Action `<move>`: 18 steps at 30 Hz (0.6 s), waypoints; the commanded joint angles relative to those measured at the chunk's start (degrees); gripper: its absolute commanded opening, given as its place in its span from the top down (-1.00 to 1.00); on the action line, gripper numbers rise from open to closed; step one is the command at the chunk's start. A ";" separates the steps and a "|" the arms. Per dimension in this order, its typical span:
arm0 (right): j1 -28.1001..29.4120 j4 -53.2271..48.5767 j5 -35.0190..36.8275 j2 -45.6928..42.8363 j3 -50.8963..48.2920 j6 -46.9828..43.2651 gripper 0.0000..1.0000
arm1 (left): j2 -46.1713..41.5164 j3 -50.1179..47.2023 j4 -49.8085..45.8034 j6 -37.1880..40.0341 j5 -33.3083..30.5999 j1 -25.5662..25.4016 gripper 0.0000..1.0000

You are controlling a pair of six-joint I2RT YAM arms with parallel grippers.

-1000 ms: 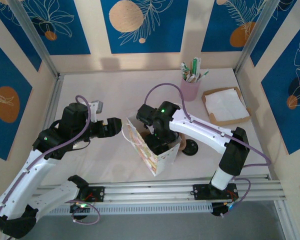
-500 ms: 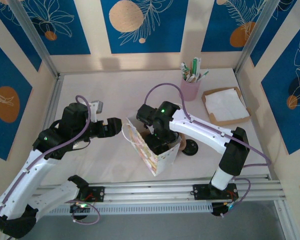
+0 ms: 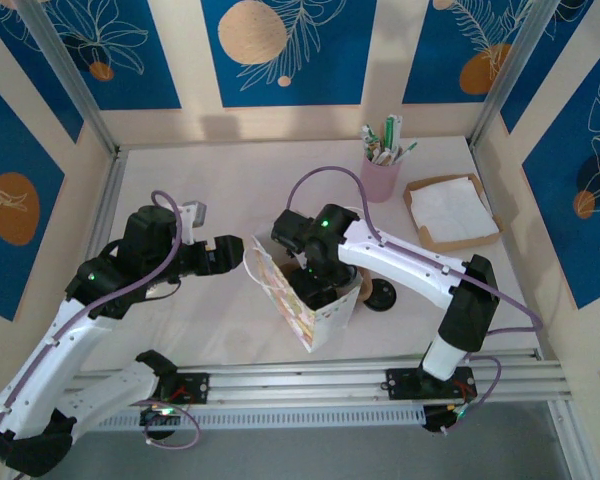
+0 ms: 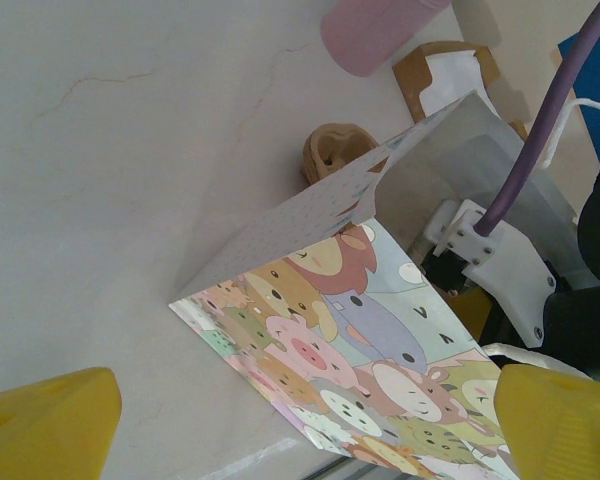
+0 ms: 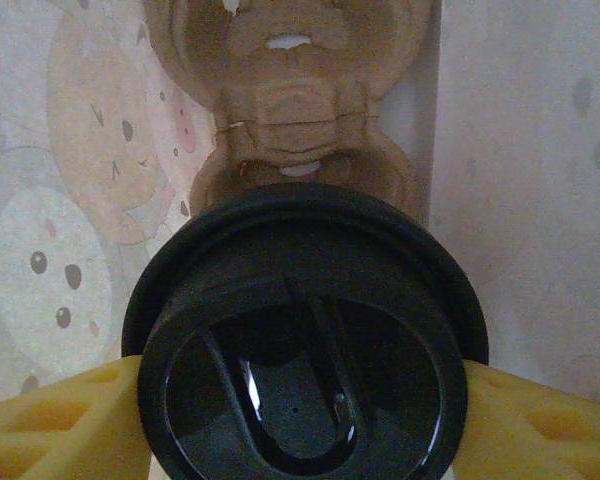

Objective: Pack the takeout coffee

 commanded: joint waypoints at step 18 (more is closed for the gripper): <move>0.46 -0.02 0.69 -2.62 -0.57 0.76 -0.36 | 0.33 0.29 1.09 -0.42 -1.00 -1.32 -0.92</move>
